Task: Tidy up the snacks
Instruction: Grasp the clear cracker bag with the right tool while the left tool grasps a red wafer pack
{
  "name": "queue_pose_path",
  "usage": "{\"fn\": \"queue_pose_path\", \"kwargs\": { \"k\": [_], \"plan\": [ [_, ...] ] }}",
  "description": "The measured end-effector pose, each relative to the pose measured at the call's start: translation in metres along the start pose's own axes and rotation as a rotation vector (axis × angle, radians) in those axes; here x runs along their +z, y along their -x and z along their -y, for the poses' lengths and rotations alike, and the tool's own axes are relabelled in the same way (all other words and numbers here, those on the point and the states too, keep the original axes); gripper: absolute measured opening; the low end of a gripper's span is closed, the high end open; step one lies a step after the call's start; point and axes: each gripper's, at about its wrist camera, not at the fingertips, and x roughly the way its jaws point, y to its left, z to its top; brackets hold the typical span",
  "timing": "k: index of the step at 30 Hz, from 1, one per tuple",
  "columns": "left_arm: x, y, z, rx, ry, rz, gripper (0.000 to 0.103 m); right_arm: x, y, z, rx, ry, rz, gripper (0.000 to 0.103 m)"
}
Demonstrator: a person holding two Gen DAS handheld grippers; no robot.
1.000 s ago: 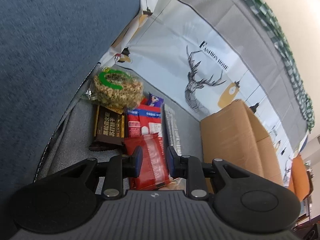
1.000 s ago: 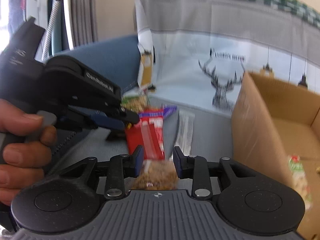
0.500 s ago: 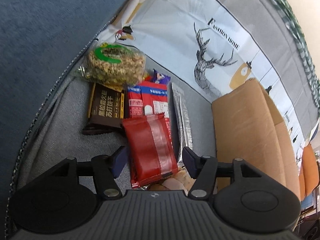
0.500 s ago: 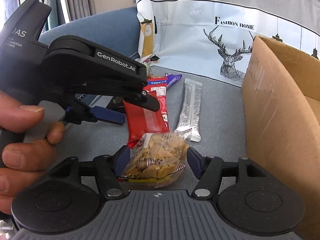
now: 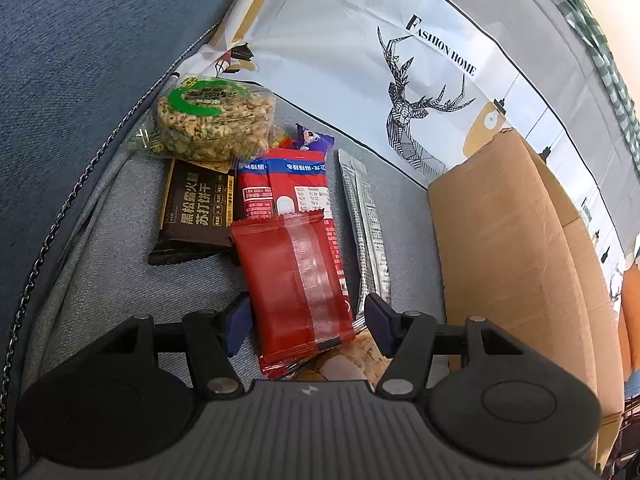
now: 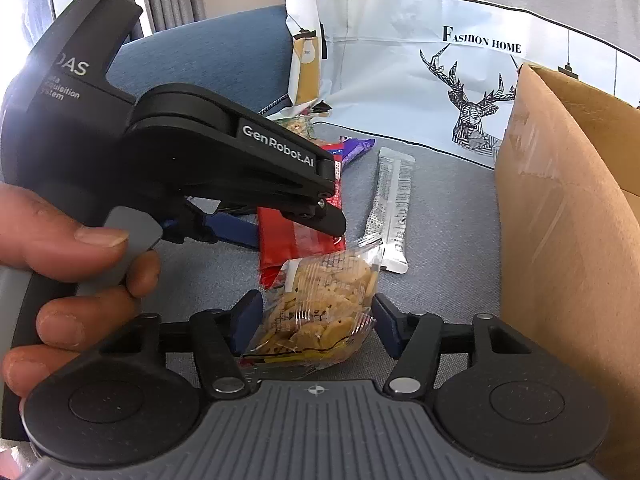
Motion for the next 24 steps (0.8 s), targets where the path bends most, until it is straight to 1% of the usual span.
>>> {"fn": "queue_pose_path", "kwargs": {
  "k": [5, 7, 9, 11, 12, 14, 16, 17, 18, 21, 24],
  "plan": [
    [-0.001, -0.002, 0.004, 0.017, -0.019, 0.004, 0.064, -0.001, 0.002, -0.001, 0.002, 0.014, 0.001, 0.058],
    [-0.001, -0.002, 0.006, 0.023, -0.027, 0.006, 0.063, -0.001, 0.002, -0.002, 0.001, 0.021, 0.002, 0.055],
    [-0.001, -0.003, 0.006, 0.031, -0.036, 0.006, 0.053, -0.001, 0.002, -0.002, 0.001, 0.024, 0.002, 0.054],
    [-0.001, -0.002, 0.005, 0.033, -0.039, 0.008, 0.05, -0.001, 0.003, -0.003, 0.002, 0.029, 0.002, 0.053],
    [-0.001, -0.002, 0.005, 0.034, -0.04, 0.01, 0.044, -0.001, 0.003, -0.003, 0.002, 0.03, 0.002, 0.053],
    [0.0, 0.0, 0.005, 0.034, -0.045, 0.015, 0.044, 0.0, 0.003, -0.003, 0.003, 0.028, 0.001, 0.053],
    [0.0, 0.002, 0.006, 0.039, -0.053, 0.025, 0.039, 0.0, 0.003, -0.003, 0.004, 0.028, 0.001, 0.053],
    [0.001, 0.003, 0.006, 0.041, -0.058, 0.031, 0.026, 0.0, 0.003, -0.003, 0.003, 0.03, 0.001, 0.053],
    [0.002, 0.005, 0.006, 0.042, -0.06, 0.038, 0.023, -0.001, 0.003, -0.004, 0.002, 0.031, 0.002, 0.053],
    [0.004, 0.012, 0.005, 0.036, -0.056, 0.047, 0.017, 0.0, 0.004, -0.003, 0.002, 0.02, 0.001, 0.052],
    [0.007, 0.02, 0.002, 0.048, -0.057, 0.06, 0.013, 0.001, 0.007, -0.003, -0.004, 0.023, 0.006, 0.052]
  ]
}}
